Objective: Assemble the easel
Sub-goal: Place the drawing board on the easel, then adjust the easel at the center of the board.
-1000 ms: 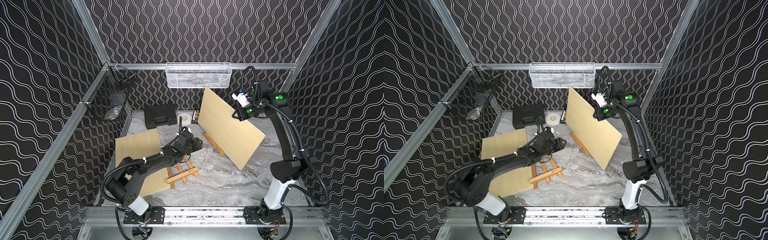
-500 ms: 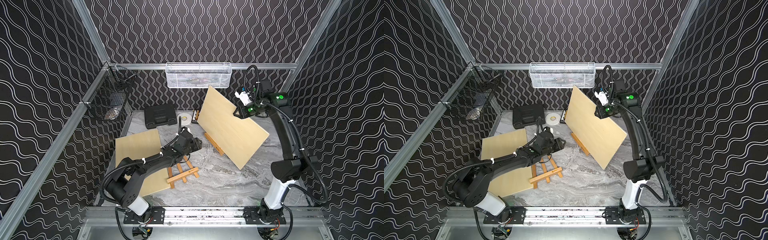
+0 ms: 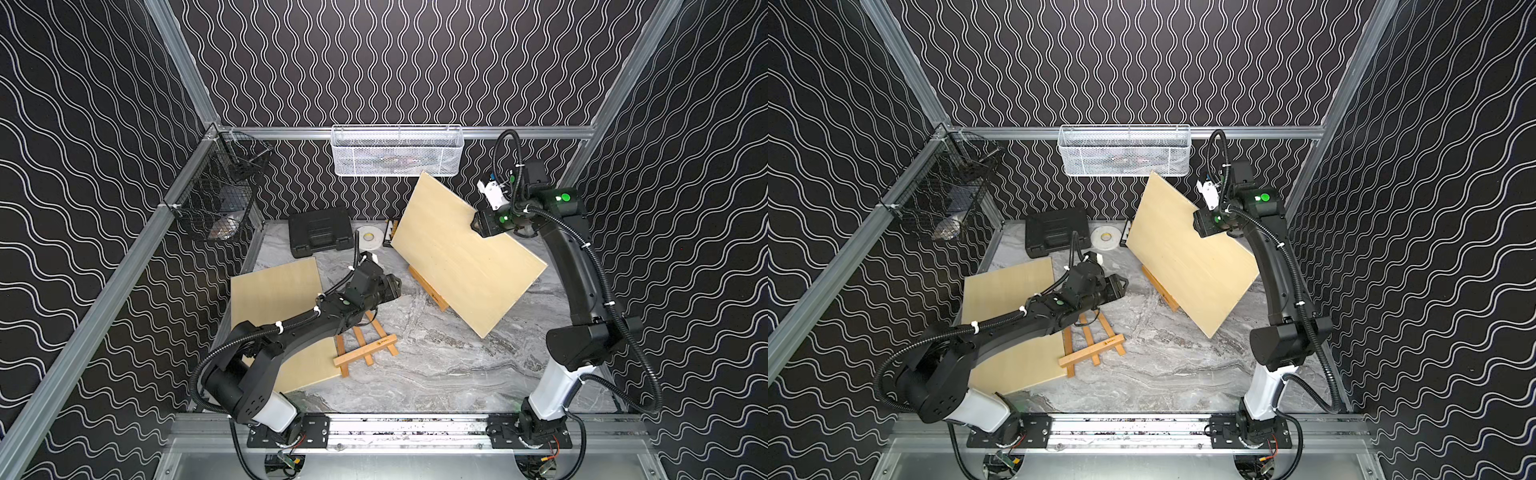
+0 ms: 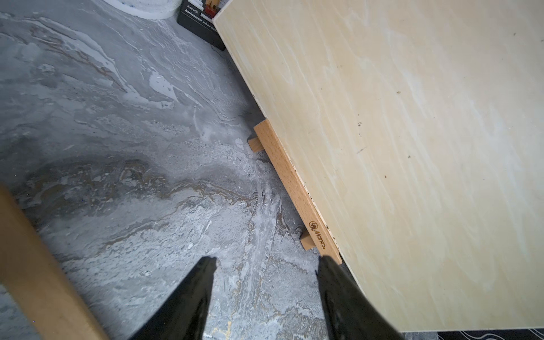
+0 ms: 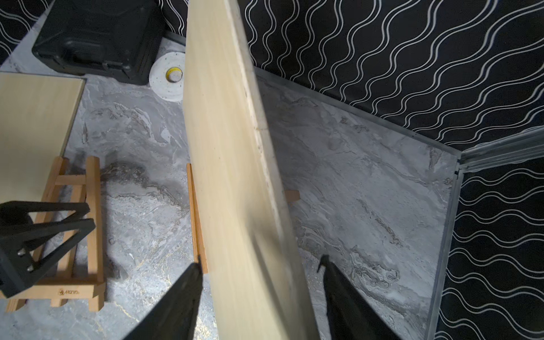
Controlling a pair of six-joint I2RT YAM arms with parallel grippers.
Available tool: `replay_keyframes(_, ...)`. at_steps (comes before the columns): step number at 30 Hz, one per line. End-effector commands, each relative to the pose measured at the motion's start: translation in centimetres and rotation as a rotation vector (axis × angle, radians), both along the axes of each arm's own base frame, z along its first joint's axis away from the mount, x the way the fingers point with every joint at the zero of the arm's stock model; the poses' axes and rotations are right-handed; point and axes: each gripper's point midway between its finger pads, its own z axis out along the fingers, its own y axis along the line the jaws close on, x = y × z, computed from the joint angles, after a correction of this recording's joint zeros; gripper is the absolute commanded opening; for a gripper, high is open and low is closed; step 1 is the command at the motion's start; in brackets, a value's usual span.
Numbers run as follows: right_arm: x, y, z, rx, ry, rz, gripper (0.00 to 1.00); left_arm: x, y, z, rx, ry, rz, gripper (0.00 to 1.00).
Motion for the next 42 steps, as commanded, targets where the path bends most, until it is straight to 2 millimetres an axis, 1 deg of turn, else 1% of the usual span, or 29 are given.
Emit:
replay_keyframes(1,0.3,0.1,1.9,0.011,-0.074,-0.015,0.71,0.1,0.4,0.9,0.024,-0.031,0.002,0.62)
replay_keyframes(5,0.3,0.7,3.0,-0.021,-0.121,-0.049,0.75,-0.1,0.6,1.2,0.037,-0.032,-0.001,0.63)
replay_keyframes(7,0.3,1.4,3.8,-0.027,-0.148,-0.069,0.77,-0.3,0.9,1.3,0.045,-0.037,0.001,0.63)
replay_keyframes(10,0.2,2.4,4.2,-0.006,-0.174,-0.115,0.79,-0.6,1.3,1.6,0.077,-0.041,-0.009,0.65)
replay_keyframes(11,0.0,2.9,4.0,0.012,-0.174,-0.127,0.79,-0.8,1.4,1.6,0.094,-0.039,-0.013,0.66)
replay_keyframes(13,-0.2,3.3,3.1,0.056,-0.163,-0.162,0.79,-1.1,1.9,1.6,0.117,-0.039,-0.012,0.68)
replay_keyframes(17,-1.2,2.6,1.7,0.116,-0.155,-0.265,0.81,-1.7,2.5,1.7,0.158,-0.041,-0.022,0.71)
replay_keyframes(18,-1.5,2.4,1.7,0.135,-0.157,-0.285,0.81,-1.8,2.7,1.6,0.173,-0.035,-0.023,0.72)
replay_keyframes(20,-2.3,2.4,0.8,0.165,-0.142,-0.293,0.81,-2.0,2.9,1.5,0.196,-0.026,-0.029,0.74)
replay_keyframes(22,-2.7,2.2,-0.1,0.176,-0.13,-0.308,0.82,-2.3,3.0,1.4,0.199,-0.025,-0.035,0.75)
replay_keyframes(24,-3.0,1.7,-1.0,0.16,-0.112,-0.332,0.83,-2.5,3.1,1.2,0.204,-0.02,-0.039,0.75)
replay_keyframes(26,-3.1,0.7,-1.7,0.118,-0.111,-0.371,0.84,-2.7,3.3,0.8,0.224,-0.008,-0.043,0.76)
replay_keyframes(31,-3.0,-0.2,-2.4,0.073,-0.115,-0.4,0.87,-2.9,3.7,0.3,0.26,0.008,-0.048,0.78)
replay_keyframes(33,-3.0,-0.4,-2.3,0.065,-0.12,-0.414,0.87,-3.0,3.6,0.1,0.269,0.018,-0.058,0.79)
replay_keyframes(37,-3.5,1.0,-2.1,0.123,-0.107,-0.358,0.91,-3.3,4.0,-0.8,0.306,0.05,-0.064,0.81)
replay_keyframes(40,-4.0,1.9,-2.4,0.153,-0.1,-0.338,0.95,-3.7,4.6,-1.2,0.338,0.069,-0.058,0.83)
replay_keyframes(42,-4.6,3.1,-2.7,0.182,-0.087,-0.301,0.97,-3.9,4.9,-1.3,0.356,0.076,-0.061,0.84)
